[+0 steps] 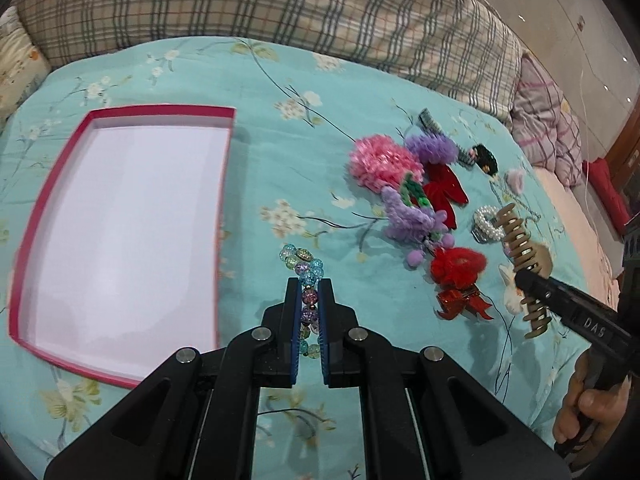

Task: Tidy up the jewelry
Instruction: 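Carry both held items over the red-rimmed box and lower them inside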

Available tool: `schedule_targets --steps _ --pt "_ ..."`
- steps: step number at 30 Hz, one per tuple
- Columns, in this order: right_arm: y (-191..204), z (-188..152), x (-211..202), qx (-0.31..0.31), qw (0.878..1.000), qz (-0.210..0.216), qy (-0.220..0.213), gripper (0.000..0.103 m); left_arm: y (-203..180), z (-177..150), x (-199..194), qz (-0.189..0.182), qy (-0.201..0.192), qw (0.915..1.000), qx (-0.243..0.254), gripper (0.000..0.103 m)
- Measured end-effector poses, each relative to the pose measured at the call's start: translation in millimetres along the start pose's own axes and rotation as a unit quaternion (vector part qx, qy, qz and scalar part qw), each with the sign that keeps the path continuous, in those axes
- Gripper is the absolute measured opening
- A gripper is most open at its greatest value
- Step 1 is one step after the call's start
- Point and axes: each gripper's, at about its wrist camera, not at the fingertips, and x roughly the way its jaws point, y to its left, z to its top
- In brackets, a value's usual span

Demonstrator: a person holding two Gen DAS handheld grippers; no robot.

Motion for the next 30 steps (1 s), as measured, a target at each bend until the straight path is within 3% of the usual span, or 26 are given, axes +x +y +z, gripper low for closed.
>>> schedule_targets --steps 10,21,30 --pt "78.7 0.3 24.7 -0.052 0.997 0.062 0.020 0.045 45.5 2.1 -25.3 0.023 -0.025 0.9990 -0.029 0.006" --pt "184.2 -5.1 70.3 -0.103 0.983 0.143 0.054 0.045 123.7 1.6 -34.1 0.064 -0.036 0.9940 -0.081 0.006" --pt "244.6 -10.7 108.5 -0.142 0.973 0.161 0.082 0.045 166.0 -3.9 -24.0 0.080 -0.027 0.9907 -0.107 0.006"
